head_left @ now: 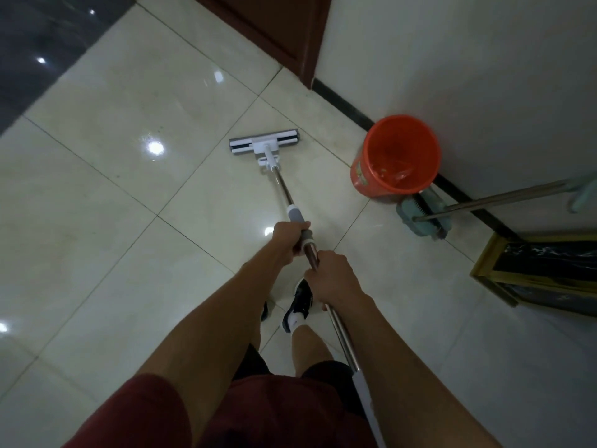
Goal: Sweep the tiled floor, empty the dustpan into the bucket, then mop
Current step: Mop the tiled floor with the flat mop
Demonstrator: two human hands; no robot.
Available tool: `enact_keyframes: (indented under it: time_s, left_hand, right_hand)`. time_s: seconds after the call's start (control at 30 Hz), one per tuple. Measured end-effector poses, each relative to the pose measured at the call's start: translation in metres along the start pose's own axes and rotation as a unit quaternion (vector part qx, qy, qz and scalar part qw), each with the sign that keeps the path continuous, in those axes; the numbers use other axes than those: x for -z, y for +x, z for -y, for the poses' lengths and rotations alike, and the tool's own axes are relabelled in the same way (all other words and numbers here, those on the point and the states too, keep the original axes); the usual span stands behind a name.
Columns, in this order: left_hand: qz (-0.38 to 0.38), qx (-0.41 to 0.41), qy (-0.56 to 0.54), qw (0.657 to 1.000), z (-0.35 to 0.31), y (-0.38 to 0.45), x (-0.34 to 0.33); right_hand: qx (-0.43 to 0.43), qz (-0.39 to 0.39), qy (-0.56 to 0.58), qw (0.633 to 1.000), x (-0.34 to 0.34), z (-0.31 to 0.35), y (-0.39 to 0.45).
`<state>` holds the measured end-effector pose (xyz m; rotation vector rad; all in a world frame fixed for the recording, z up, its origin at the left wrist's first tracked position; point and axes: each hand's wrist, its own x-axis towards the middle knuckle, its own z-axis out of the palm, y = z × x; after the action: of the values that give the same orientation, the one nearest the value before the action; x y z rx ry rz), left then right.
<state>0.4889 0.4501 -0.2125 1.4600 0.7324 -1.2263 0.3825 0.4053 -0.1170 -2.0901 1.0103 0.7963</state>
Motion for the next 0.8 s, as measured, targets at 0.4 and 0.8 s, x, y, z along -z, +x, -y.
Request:
enact_keyframes:
  time_s: [0.4, 0.8]
  left_hand:
    - [-0.067, -0.046, -0.140, 0.987, -0.006, -0.030, 0.084]
    - [-0.145, -0.051, -0.355, 0.922, 0.022, -0.053, 0.280]
  right_hand:
    - [0.128, 0.050, -0.109, 0.984, -0.011, 0.058, -0.013]
    - [0.224, 0.146, -0.264, 0.927, -0.107, 0.206, -0.061]
